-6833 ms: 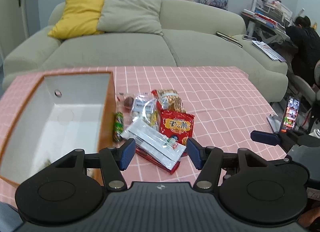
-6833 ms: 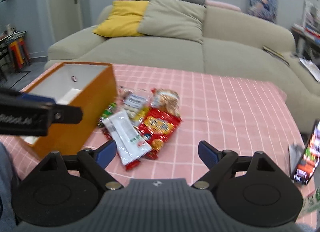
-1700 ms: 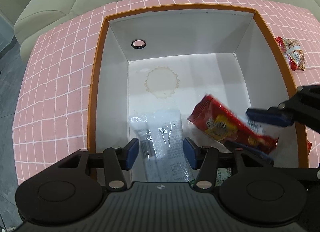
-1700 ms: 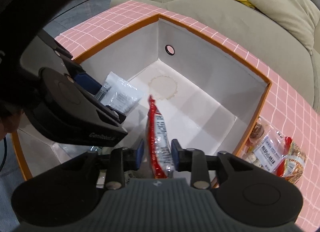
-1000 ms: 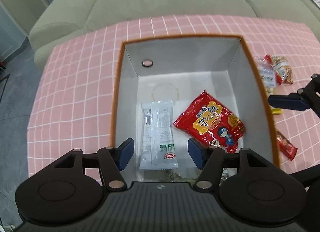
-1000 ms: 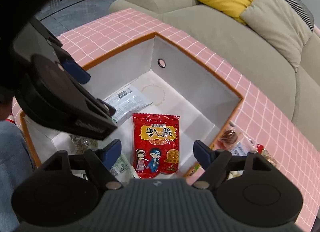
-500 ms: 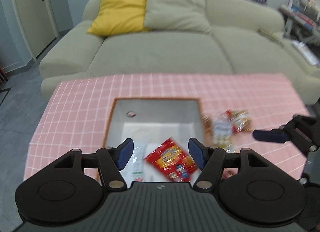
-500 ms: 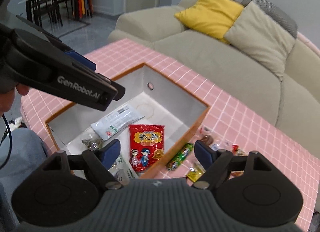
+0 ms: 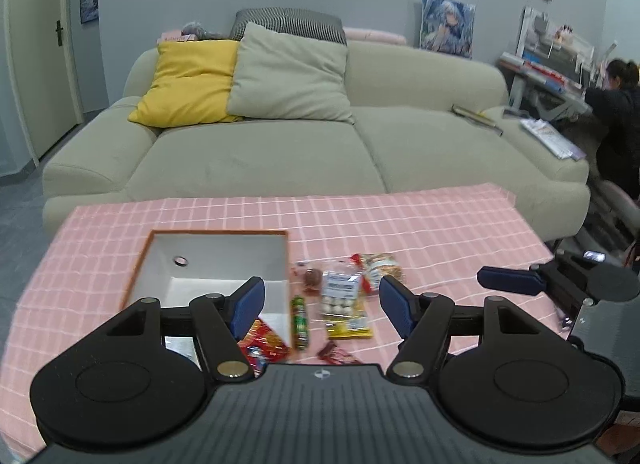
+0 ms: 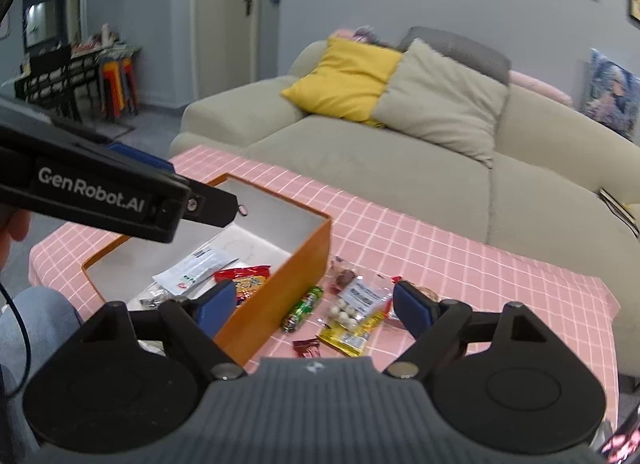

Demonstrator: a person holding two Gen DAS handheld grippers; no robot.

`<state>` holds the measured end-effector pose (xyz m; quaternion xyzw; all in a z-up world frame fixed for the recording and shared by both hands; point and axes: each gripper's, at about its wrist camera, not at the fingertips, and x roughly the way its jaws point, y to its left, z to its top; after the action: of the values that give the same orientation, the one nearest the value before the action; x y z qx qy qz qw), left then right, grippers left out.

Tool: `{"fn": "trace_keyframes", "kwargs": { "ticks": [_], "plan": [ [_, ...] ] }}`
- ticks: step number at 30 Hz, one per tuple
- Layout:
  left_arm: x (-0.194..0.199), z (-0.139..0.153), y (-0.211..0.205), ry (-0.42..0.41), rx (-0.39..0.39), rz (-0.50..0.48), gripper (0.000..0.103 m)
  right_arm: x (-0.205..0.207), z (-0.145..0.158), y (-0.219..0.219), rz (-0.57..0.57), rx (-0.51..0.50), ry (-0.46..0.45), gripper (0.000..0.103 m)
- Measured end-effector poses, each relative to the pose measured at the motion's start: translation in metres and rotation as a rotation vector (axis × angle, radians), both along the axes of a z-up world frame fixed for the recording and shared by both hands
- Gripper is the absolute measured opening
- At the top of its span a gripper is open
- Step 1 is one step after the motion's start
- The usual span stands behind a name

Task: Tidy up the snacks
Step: 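Withdraw both tools from the box toward the remaining snacks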

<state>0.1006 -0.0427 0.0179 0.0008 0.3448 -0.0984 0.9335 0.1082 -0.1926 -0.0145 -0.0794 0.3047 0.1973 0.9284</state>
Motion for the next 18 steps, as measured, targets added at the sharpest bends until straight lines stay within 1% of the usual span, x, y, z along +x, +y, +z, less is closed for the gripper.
{"fn": "trace_keyframes", "kwargs": {
  "ticks": [2,4,8,10,13,14,18],
  "plan": [
    [-0.006,-0.009,-0.005,0.002,-0.033,-0.016,0.078,-0.008,-0.006,-0.010,-0.032,0.019,0.002,0.086],
    [-0.011,-0.019,-0.010,0.009,-0.046,-0.027,0.078,-0.014,-0.013,-0.019,-0.060,0.041,0.008,0.087],
    [-0.013,-0.040,-0.019,0.038,-0.047,-0.036,0.078,-0.025,-0.032,-0.036,-0.123,0.076,0.017,0.089],
    [-0.014,-0.051,-0.022,0.048,-0.044,-0.039,0.078,-0.027,-0.044,-0.044,-0.161,0.082,0.035,0.089],
    [-0.018,-0.067,-0.025,0.075,-0.041,-0.049,0.078,-0.028,-0.063,-0.051,-0.218,0.082,0.065,0.088],
    [-0.019,-0.072,-0.027,0.081,-0.040,-0.055,0.078,-0.028,-0.069,-0.053,-0.232,0.082,0.071,0.087],
    [-0.020,-0.090,-0.034,0.127,-0.034,-0.062,0.078,-0.028,-0.090,-0.057,-0.254,0.064,0.089,0.086]
  ]
}}
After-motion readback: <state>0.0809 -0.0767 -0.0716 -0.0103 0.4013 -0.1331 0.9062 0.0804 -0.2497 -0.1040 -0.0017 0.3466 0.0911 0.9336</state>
